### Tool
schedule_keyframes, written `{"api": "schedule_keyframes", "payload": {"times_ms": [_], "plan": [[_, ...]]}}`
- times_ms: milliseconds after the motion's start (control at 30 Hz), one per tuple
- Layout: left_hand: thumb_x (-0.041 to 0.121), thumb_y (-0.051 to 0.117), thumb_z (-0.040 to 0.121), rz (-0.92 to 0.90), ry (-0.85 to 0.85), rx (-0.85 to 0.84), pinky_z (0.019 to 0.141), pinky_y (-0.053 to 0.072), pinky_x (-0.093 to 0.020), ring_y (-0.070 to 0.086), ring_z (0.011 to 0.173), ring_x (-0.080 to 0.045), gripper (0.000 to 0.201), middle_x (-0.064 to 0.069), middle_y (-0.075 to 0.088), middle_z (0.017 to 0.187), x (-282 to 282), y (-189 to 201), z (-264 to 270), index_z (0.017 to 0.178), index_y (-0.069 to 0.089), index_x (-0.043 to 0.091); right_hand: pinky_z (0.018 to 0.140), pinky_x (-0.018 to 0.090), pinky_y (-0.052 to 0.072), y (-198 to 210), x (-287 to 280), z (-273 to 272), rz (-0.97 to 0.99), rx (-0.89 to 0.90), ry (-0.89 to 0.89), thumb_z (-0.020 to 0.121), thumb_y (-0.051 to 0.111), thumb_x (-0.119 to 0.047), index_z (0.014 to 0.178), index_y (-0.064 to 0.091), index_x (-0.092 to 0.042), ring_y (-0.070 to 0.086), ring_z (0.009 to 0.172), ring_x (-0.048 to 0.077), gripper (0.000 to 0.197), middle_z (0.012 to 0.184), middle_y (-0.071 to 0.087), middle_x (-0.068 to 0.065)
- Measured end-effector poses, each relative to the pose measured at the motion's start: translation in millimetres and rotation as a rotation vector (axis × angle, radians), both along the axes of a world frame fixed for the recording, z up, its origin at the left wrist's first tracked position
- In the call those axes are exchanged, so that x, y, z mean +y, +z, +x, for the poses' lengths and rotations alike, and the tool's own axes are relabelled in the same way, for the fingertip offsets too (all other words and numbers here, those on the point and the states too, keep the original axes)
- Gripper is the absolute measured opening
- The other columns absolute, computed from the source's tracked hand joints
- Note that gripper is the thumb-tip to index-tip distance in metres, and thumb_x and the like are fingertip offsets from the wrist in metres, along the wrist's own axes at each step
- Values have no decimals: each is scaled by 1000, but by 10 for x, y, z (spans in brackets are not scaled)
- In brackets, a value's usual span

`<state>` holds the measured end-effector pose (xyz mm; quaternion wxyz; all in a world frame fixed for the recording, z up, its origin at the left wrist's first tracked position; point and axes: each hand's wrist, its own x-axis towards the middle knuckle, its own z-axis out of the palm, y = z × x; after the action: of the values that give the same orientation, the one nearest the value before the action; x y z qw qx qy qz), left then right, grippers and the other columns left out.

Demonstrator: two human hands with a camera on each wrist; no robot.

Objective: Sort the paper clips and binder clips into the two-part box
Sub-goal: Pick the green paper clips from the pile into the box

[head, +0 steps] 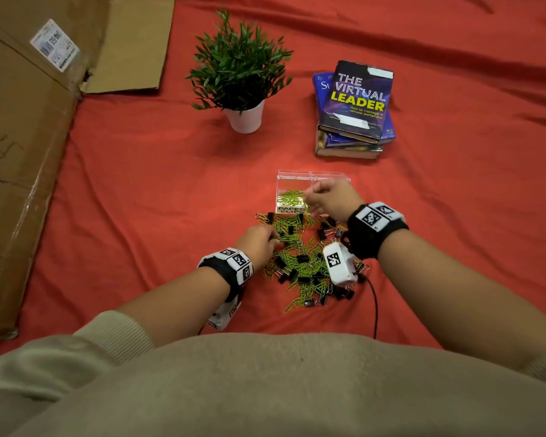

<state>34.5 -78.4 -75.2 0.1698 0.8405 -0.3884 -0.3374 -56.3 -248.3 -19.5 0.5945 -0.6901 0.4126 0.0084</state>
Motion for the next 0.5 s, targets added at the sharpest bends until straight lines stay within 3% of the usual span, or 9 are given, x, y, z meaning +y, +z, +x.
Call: {"api": "schedule_keyframes", "payload": {"times_ms": [100, 200, 267, 367, 500], "plan": [[21, 56, 93, 25, -10, 7, 70, 48, -31, 61, 80, -22, 17, -11, 68, 96, -3, 32, 20, 94, 66, 8, 71, 38, 57, -70, -59, 266, -291, 101, 27, 86, 59, -6, 86, 66, 0, 63, 67, 21, 8, 80, 69, 14], [20, 53, 94, 52, -55, -35, 73, 46, -31, 62, 89, -25, 17, -11, 66, 101, -55, 96, 85, 100, 64, 8, 78, 38, 56, -150, -26, 399, -503, 207, 170, 85, 57, -6, 90, 67, -3, 65, 81, 26, 11, 88, 69, 13], [18, 52, 95, 38, -96, -73, 78, 45, -31, 61, 97, -27, 18, -11, 65, 107, -118, 158, 152, 105, 63, 7, 77, 36, 55, -172, 19, 383, -548, 207, 235, 88, 56, -8, 98, 67, -6, 64, 85, 25, 14, 93, 68, 11], [17, 52, 95, -34, -117, -115, 80, 45, -28, 59, 93, -19, 16, -7, 65, 107, -255, 287, 271, 103, 63, 10, 66, 26, 53, -186, 56, 253, -558, 136, 204, 91, 54, -12, 100, 65, -9, 61, 77, 17, 14, 90, 65, 3], [17, 49, 96, -90, -127, -196, 81, 48, -28, 58, 92, -19, 17, -5, 59, 106, -553, 427, 437, 102, 63, 9, 69, 31, 55, -244, 109, -98, -503, 78, 88, 91, 54, -15, 95, 66, -10, 62, 74, 17, 14, 85, 65, 2]]}}
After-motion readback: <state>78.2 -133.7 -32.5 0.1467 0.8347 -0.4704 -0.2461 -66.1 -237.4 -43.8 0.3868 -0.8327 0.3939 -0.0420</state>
